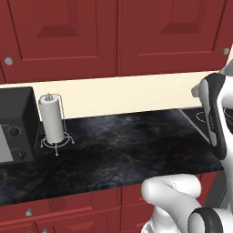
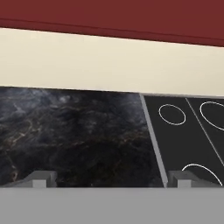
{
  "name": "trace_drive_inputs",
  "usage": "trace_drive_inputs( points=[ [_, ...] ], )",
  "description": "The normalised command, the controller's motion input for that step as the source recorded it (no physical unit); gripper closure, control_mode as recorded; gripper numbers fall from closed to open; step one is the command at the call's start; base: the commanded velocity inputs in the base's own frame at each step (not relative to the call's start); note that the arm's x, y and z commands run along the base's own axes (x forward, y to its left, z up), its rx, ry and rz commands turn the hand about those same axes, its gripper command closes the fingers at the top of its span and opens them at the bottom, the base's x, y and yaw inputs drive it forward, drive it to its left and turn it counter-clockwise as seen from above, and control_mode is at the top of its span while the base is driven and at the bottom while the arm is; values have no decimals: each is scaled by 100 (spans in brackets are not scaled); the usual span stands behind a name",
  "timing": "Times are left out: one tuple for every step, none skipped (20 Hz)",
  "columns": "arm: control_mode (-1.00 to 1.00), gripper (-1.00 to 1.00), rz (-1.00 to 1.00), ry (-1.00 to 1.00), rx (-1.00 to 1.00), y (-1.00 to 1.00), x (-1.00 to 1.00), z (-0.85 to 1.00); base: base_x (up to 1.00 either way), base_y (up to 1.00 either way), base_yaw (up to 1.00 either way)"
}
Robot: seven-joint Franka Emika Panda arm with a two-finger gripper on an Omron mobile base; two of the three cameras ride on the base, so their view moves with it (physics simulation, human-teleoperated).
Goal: Open the cabinet, pick the kettle from the cabinet, and place it in the sink.
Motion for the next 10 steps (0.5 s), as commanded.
trace_drive_inputs(
  points=[
    [-100,-100,-3,-17,0,-35,-1,15,0,0,0],
    [-100,-100,-2,-17,0,-36,-1,14,0,0,0],
    [-100,-100,-2,-18,0,-35,0,16,0,0,0],
    [-100,-100,-2,-17,0,-34,0,15,0,0,0],
    [-100,-100,-3,-16,0,-35,0,16,0,0,0],
    [-100,-100,-3,-15,0,-35,0,15,0,0,0],
    [-100,-100,-3,-11,0,-35,0,13,0,0,0],
    [-100,-100,-4,-10,2,-37,0,16,0,0,0],
    [-100,-100,-4,-9,1,-36,0,15,0,0,0],
    [-100,-100,-5,-9,0,-34,0,16,0,0,0]
  ],
)
